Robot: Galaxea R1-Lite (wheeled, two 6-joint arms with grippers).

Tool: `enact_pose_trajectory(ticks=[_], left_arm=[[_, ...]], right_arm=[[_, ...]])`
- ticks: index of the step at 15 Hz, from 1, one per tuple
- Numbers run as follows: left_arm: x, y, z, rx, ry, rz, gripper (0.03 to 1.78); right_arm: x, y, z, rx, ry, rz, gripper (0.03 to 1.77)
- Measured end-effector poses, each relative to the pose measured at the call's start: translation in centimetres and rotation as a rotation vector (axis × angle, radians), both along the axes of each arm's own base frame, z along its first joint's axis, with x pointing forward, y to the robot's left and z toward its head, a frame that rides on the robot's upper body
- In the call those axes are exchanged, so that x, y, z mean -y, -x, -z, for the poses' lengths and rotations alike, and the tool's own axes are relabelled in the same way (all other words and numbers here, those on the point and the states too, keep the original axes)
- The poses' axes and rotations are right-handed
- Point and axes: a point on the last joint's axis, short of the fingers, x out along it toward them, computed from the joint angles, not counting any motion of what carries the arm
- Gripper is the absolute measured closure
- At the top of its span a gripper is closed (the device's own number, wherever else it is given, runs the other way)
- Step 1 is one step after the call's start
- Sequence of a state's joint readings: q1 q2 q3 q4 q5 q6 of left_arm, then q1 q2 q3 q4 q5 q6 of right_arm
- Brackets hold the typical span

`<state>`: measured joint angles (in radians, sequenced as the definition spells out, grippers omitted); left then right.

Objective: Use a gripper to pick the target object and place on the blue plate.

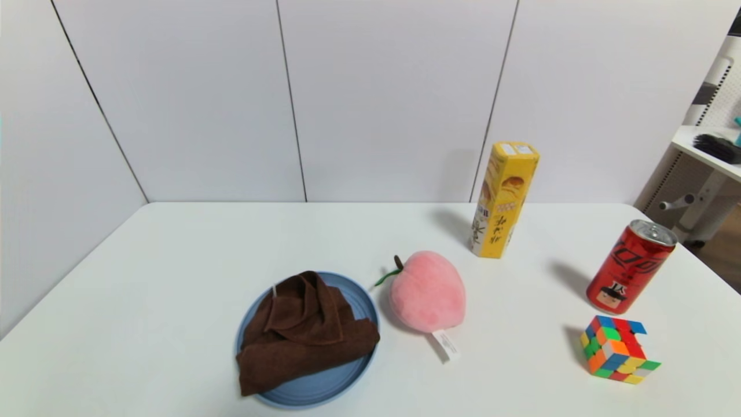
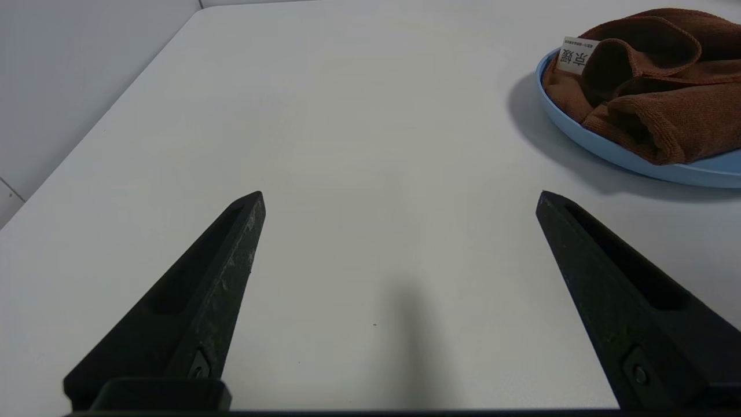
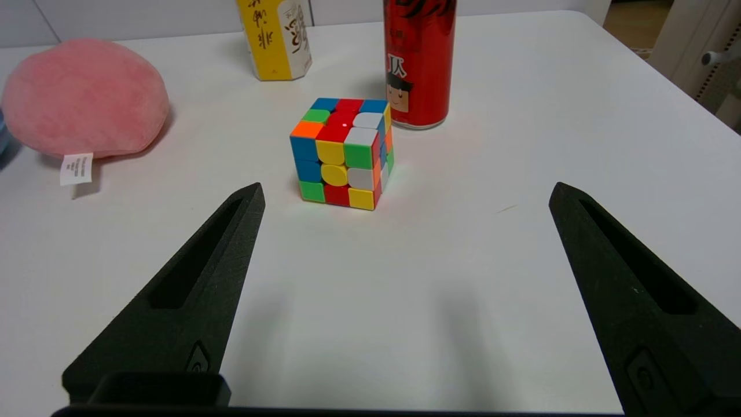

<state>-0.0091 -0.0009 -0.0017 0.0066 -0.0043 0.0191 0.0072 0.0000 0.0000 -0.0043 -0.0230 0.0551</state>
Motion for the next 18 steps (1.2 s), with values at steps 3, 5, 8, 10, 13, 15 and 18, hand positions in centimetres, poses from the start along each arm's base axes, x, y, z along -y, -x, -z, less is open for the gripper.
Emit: enact_pose_trajectory(ticks=[3,5,8,10,13,15,18], left_arm=[[0.0,0.01,0.0,0.001,0.001,-0.001,0.12],[0.0,0.0,0.02,0.001,0.001,-0.001,0.12],[0.0,0.0,0.02,0.001,0.001,-0.001,0.12],[0.0,0.0,0.01,0.001,0.001,-0.001,0.12],[0.0,0.01,-0.01,0.002,0.001,-0.001,0.12],[0.0,0.01,-0.01,0.002,0.001,-0.002,0.12],[0.0,0.01,-0.01,0.002,0.001,-0.002,0.12]], right_arm=[[0.0,0.0,0.0,0.0,0.0,0.0,0.1],[0.0,0.0,0.0,0.0,0.0,0.0,0.1],[0.0,0.0,0.0,0.0,0.0,0.0,0.1],[0.0,0.0,0.01,-0.001,0.0,0.0,0.1],[0.0,0.0,0.0,0.0,0.001,0.0,0.1],[0.0,0.0,0.01,-0.001,0.0,0.0,0.1],[0.0,0.0,0.0,0.0,-0.001,0.0,0.1]])
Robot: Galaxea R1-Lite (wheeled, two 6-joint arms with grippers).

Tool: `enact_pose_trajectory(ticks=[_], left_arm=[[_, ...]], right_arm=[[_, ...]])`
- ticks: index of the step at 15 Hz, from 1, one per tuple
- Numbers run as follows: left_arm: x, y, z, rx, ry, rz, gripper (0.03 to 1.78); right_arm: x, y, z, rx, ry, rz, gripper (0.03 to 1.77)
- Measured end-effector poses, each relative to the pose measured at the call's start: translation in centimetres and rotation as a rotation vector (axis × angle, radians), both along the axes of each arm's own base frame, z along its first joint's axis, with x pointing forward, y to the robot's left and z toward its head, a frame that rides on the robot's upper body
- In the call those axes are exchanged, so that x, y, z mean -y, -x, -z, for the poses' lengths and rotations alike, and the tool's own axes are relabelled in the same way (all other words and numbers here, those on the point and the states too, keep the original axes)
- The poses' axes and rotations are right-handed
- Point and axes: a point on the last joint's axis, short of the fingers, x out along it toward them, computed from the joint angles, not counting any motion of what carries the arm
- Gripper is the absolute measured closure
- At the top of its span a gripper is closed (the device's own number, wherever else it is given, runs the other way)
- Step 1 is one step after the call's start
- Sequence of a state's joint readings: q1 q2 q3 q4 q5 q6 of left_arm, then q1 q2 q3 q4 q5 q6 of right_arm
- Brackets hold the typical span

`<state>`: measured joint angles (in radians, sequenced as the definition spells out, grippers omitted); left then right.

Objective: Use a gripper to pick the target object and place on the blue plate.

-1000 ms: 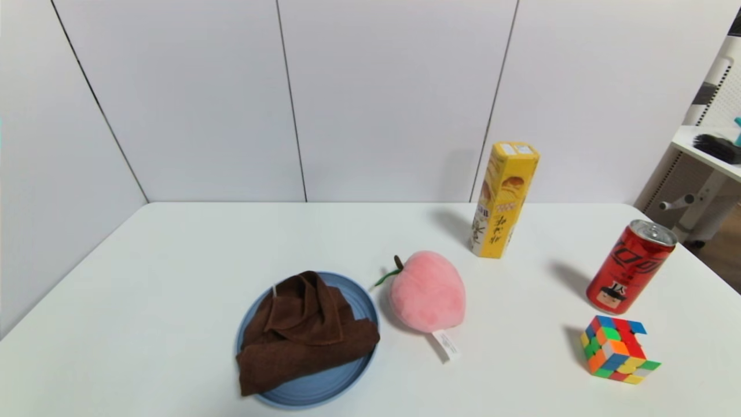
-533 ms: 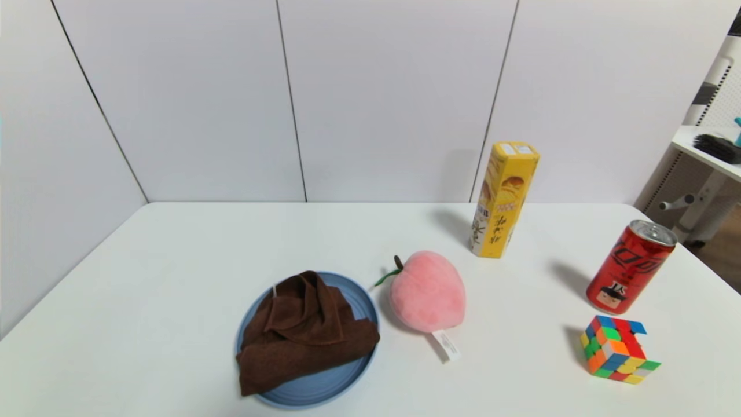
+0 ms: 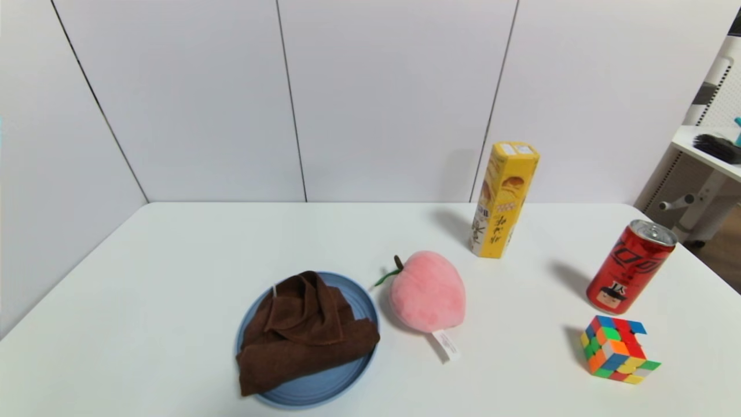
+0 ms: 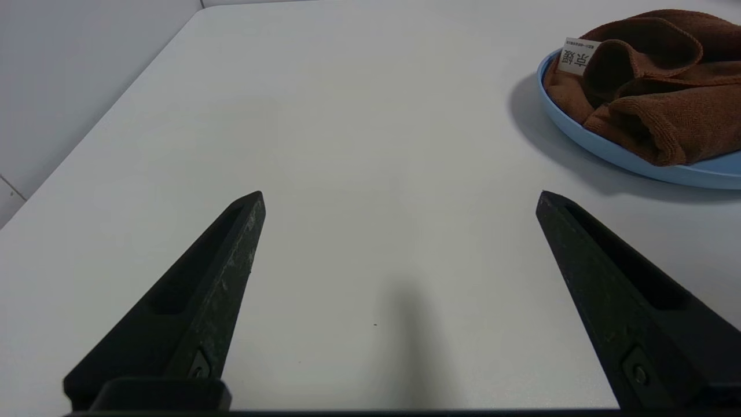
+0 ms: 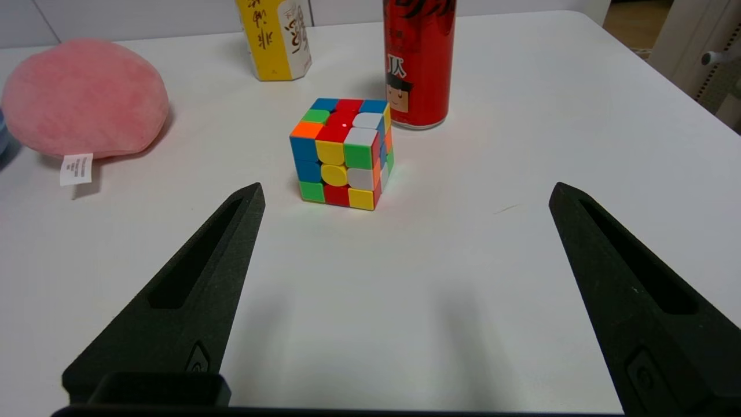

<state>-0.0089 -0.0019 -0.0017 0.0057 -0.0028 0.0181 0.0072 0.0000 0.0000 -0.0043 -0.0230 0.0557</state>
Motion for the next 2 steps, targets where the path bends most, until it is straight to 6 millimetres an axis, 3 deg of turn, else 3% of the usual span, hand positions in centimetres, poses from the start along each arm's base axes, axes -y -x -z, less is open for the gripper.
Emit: enact_pose_trajectory(ticks=[2], left_arm=[[0.0,0.0,0.0,0.0,0.0,0.001,0.12]], right_arm=[[0.0,0.0,0.0,0.0,0.001,0.0,0.1]])
